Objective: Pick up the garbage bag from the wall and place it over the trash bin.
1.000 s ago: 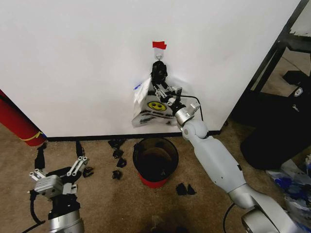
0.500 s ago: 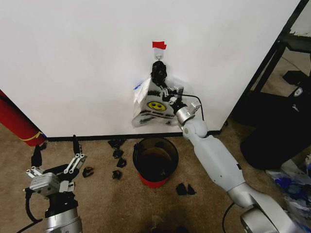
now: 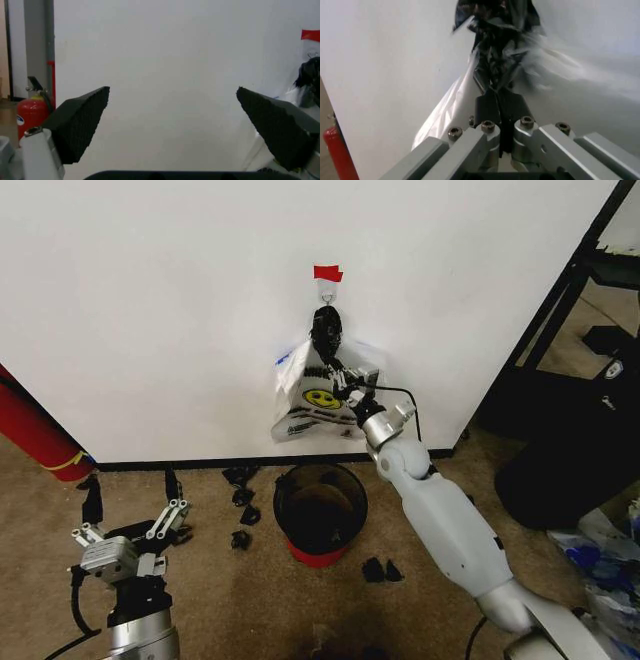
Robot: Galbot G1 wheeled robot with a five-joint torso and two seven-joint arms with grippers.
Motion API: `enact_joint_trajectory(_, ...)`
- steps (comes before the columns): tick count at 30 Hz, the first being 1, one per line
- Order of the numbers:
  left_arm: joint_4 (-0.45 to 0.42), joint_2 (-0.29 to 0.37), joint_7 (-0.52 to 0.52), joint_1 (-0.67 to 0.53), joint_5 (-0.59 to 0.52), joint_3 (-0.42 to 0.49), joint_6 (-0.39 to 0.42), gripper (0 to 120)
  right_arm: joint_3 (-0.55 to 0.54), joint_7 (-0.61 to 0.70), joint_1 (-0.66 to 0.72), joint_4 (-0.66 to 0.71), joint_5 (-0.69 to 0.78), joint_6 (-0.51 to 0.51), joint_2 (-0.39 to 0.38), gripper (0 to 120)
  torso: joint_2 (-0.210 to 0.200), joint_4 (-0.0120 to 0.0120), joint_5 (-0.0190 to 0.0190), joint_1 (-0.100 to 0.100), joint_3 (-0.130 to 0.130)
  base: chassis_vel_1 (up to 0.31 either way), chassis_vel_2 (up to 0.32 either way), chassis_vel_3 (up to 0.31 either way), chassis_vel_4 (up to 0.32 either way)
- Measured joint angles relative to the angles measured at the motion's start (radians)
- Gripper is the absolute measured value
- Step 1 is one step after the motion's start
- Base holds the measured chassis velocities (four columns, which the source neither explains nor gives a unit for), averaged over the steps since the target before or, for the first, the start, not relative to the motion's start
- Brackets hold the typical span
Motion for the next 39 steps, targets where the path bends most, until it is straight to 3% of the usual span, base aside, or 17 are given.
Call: enact_joint_trajectory(39,0.066,0.041,0.002,-0.041,-0.006,0.08,0.017,100,0.118,-0.02,-0.471,0.451,0.027,-0.031,-0.081,0,0.0,0.0002,0.0,0.0,0.0,0.0,0.0,0.0,0.0)
